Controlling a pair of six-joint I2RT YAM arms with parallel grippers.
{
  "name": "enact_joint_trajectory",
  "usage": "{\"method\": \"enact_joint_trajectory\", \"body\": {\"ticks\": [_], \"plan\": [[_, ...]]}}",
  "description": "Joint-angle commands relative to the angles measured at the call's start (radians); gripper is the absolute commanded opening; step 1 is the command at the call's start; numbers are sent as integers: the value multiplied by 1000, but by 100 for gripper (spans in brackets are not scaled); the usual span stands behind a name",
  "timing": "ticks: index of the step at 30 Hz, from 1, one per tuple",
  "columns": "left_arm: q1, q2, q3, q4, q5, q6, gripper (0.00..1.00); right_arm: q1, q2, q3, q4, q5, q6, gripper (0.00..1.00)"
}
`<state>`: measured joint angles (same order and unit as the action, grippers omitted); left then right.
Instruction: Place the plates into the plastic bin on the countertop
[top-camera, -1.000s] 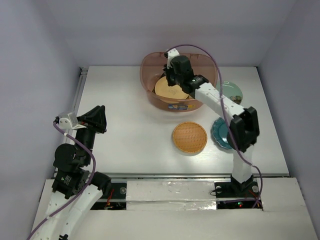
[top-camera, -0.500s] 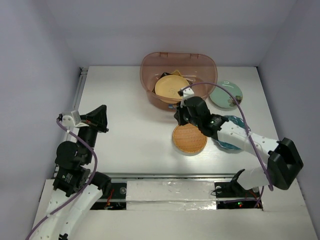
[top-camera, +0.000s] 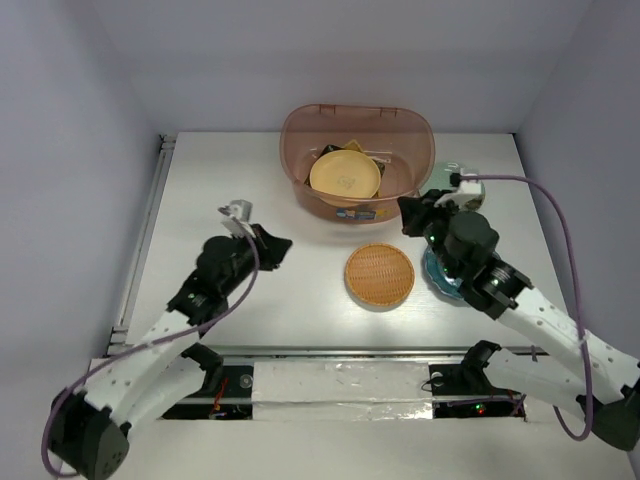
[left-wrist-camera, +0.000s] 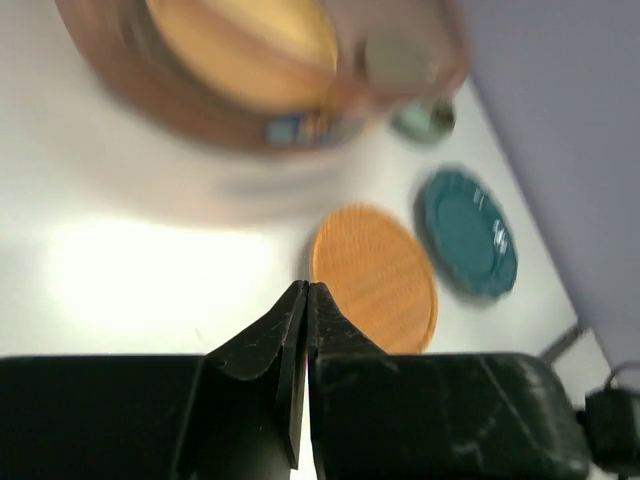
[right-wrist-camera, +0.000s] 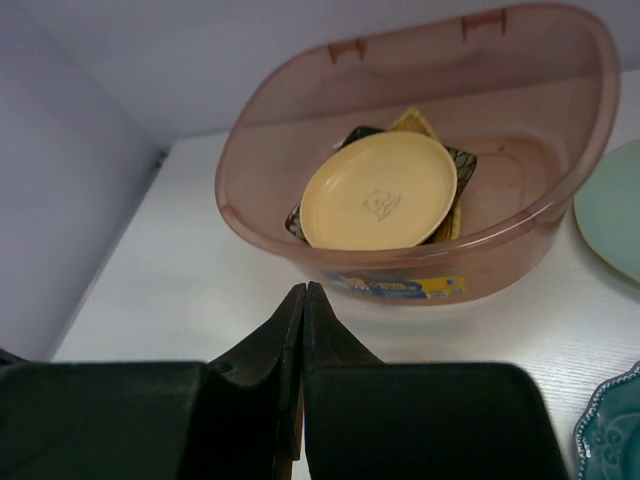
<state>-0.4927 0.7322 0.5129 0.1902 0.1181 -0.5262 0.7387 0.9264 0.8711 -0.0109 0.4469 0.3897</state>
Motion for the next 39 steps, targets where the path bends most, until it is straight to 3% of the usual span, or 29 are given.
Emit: {"method": "enact_joint_trajectory", "body": {"ticks": [1,2,5,6,8,25,33,36,37,38,39], "plan": [[-116,147,-44,156,2,-123,0,-16,-93,-49,97,111,15,0],[-141,183,-39,169,-15,-133,2,-16,-113,-72,117,118,14,0],[-201,311,-10,235,-35,-164,20,-16,-162,-110,144,108,20,0],[-211,366,2,267,-41,-172,31,-16,-175,-119,150,105,24,0],[-225,418,22,304,-54,-188,40,-16,-181,-147,172,92,40,4],[-288,976,191,448,26,-256,44,-16,-202,-190,207,65,61,7],[-288,1113,208,523,92,-268,36,-16,-201,-198,216,67,61,7],[-288,1151,207,546,101,-264,22,-16,-195,-201,224,65,61,7],[-288,1167,202,561,109,-262,7,-16,-192,-202,226,67,61,7],[-288,1168,199,568,114,-262,0,-16,-186,-201,224,67,61,7],[-279,1168,191,574,115,-267,0,-16,-182,-201,224,67,60,7]]}}
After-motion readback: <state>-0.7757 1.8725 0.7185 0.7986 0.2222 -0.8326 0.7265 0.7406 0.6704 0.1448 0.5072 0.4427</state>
